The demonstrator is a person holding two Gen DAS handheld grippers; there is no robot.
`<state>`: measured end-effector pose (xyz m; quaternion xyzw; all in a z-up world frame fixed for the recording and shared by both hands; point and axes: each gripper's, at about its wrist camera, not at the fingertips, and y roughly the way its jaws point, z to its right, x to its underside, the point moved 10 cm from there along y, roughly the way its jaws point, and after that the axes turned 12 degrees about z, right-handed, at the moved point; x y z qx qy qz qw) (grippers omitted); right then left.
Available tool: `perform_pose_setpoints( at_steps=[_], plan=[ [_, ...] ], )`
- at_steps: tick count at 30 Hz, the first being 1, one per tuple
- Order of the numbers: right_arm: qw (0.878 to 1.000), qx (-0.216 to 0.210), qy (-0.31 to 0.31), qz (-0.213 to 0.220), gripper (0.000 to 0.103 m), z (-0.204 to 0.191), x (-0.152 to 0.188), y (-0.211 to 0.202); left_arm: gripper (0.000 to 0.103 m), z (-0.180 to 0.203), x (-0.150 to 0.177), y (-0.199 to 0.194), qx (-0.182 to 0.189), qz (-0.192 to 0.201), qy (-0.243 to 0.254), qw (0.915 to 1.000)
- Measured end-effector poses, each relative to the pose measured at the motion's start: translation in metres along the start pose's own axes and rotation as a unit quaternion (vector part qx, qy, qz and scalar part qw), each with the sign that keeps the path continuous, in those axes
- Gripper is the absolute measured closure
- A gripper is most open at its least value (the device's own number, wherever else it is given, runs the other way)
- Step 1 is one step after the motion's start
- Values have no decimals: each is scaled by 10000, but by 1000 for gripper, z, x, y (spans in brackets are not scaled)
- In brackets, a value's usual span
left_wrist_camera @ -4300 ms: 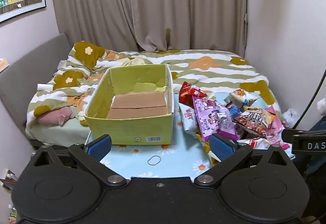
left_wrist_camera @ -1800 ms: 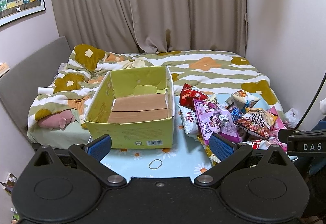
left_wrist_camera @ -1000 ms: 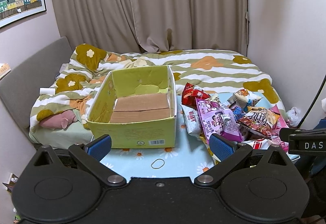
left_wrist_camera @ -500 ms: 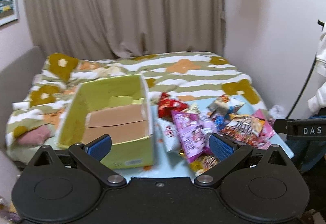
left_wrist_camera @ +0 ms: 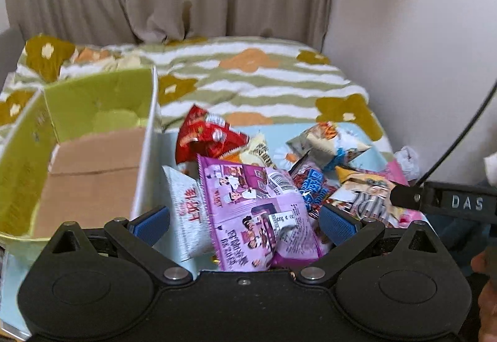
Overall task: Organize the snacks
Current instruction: 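Reach both grippers into the snack pile and grasp a bag each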
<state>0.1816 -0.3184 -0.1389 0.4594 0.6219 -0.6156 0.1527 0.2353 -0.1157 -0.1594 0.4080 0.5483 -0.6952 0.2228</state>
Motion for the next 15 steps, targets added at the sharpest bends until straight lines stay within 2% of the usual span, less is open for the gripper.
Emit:
perform_pose_setpoints(
  at_steps=[5, 15],
  plan=[
    [9988, -112, 209, -425, 0, 10, 14, 37, 0, 5, 10, 31, -99, -249, -102, 9996],
    [9914, -534, 752, -930, 0, 18, 24, 75, 0, 12, 20, 64, -410, -477, 167, 9979]
  ],
)
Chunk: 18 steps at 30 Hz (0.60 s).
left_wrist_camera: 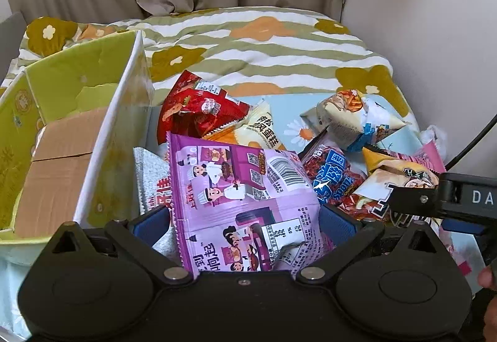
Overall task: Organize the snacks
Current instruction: 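Reach both grippers into the snack pile and grasp a bag each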
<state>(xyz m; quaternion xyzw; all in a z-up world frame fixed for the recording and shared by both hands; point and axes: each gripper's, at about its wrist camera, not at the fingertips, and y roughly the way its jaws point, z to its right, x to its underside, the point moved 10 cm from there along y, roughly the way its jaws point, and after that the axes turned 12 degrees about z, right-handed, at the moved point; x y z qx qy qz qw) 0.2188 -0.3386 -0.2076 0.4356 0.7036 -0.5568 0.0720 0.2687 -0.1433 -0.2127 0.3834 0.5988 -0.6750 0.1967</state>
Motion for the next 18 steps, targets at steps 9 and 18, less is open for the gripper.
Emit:
perform_pose_setpoints(
  at_steps=[9, 18],
  plan=[
    [9996, -179, 112, -177, 0, -2, -1, 14, 27, 8, 0, -3, -3, 39, 217, 9998],
    [9995, -206, 50, -216, 0, -4, -3, 20, 33, 14, 0, -9, 11, 144, 270, 9995]
  ],
)
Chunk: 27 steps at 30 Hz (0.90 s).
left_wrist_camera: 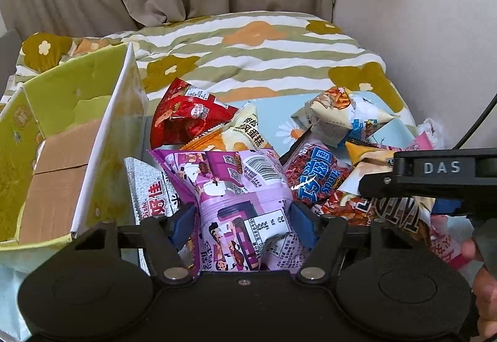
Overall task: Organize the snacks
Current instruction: 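Reach both grippers into the snack pile and grasp a bag each, then carry the purple bag with the left gripper into the box while the right gripper carries the yellow bag there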
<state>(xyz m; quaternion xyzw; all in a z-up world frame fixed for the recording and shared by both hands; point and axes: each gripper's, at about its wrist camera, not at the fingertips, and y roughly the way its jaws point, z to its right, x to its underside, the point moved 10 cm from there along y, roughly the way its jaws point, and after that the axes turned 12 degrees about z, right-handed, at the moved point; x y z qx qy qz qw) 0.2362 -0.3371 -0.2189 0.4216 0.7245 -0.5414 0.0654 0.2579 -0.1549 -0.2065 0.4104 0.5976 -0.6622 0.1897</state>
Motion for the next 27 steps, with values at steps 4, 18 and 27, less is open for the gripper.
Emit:
perform_pose_setpoints(
  at_steps=[4, 18, 27],
  plan=[
    [10000, -25, -57, -45, 7, -1, 1, 2, 33, 0, -4, -8, -57, 95, 35, 9999],
    [9984, -275, -421, 270, 38, -22, -13, -29, 33, -9, -30, -46, -201, 594, -96, 9980],
    [9890, -842, -1041, 632, 38, -82, -37, -76, 33, -48, -68, -97, -626, 1198, -315, 9903]
  ],
)
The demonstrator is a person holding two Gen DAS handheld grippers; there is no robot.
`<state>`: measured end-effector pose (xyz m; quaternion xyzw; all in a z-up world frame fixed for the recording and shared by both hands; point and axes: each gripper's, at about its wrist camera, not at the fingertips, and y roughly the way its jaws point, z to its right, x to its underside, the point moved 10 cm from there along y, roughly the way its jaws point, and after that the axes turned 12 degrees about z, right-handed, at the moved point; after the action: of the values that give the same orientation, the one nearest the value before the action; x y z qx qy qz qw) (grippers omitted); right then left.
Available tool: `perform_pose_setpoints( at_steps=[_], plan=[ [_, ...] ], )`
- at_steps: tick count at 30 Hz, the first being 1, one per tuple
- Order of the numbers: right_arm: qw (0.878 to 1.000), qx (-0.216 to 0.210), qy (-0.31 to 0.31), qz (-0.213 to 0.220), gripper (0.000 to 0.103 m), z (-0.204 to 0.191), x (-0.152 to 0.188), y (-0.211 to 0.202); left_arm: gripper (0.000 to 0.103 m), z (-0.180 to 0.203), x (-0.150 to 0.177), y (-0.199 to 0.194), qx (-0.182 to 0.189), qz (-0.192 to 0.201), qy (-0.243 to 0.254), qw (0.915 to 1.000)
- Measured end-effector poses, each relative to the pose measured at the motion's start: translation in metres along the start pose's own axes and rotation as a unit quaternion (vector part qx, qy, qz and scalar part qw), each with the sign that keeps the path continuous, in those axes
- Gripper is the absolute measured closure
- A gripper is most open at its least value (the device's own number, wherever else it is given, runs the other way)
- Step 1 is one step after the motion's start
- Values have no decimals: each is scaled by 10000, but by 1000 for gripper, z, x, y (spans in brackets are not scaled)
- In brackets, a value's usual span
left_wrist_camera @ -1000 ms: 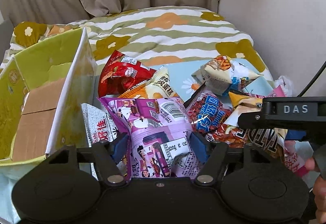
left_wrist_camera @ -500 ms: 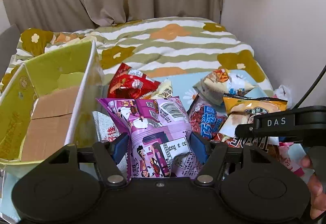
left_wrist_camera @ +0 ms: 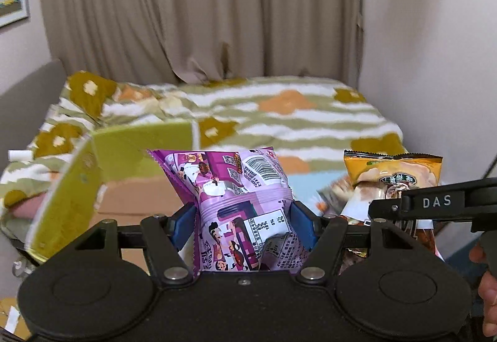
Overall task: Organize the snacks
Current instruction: 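Carry the purple bag with the left gripper into the box while the right gripper carries the yellow bag there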
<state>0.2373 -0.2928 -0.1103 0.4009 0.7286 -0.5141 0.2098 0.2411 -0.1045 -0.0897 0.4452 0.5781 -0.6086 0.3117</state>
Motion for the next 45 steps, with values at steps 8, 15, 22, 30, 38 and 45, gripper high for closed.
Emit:
perform_pose_setpoints(
  at_steps=[8, 15, 22, 30, 38, 45],
  plan=[
    [9958, -706, -526, 241, 38, -95, -27, -5, 33, -76, -37, -17, -555, 408, -216, 9974],
    [9934, -878, -707, 201, 38, -170, -30, 25, 33, -149, -52, 4, -613, 451, -232, 9968],
    [9946, -675, -771, 154, 38, -232, -29, 84, 33, -211, -51, 50, -460, 263, -127, 9985],
    [9962, -110, -865, 43, 38, -264, -16, 149, 32, -247, -31, 133, 117, -254, 17, 9996],
    [9954, 396, -857, -184, 38, -259, -6, 189, 32, -245, -1, 194, 633, -711, 235, 9952],
    [9941, 497, -907, -323, 38, -255, -4, 202, 5, -250, 6, 207, 560, -791, 226, 9950]
  ],
)
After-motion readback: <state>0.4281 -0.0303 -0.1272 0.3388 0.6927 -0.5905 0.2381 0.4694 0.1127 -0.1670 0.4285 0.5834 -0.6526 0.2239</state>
